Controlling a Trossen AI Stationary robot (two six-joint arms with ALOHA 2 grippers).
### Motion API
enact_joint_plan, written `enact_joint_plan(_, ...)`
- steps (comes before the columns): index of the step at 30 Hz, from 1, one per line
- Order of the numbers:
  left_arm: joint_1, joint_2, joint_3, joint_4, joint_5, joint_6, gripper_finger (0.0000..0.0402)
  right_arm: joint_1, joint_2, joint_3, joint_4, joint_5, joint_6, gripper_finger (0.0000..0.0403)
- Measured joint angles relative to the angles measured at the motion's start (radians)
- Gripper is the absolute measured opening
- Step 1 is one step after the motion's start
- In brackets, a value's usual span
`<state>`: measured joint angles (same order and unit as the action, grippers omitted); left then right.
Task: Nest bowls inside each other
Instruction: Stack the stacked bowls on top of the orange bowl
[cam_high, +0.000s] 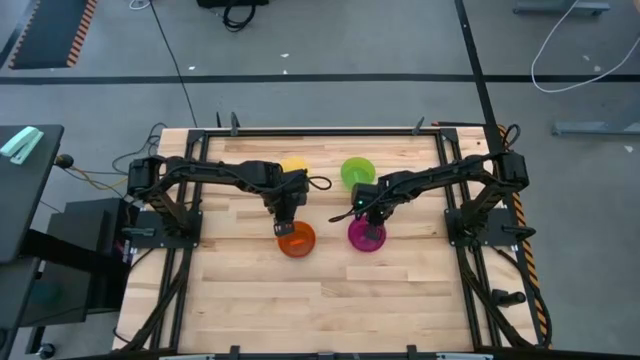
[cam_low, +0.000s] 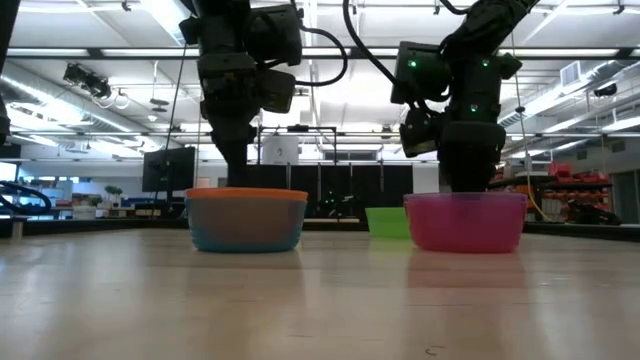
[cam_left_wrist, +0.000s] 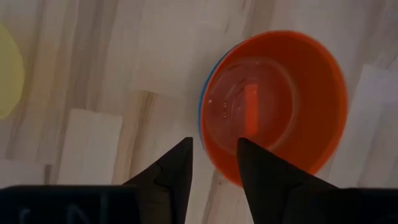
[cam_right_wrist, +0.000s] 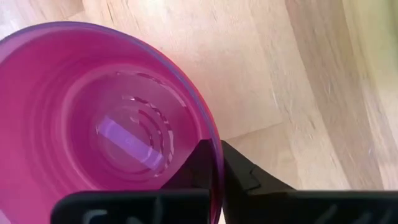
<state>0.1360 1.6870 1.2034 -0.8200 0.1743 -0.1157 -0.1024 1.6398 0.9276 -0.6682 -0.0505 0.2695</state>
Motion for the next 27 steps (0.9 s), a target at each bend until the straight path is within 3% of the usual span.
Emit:
enact_joint_plan(16,0.053,0.000,0.000,-0.132,-0.051,0.023,0.0121,0.006,-0.011,0.008,-0.017,0.009,-0.035,0.0007)
enact_joint_plan(27,0.047,0.000,0.000,-0.234,-0.008,-0.095,0.0110,0.072,-0.016,0.156,-0.042,0.013,-0.058,0.0007)
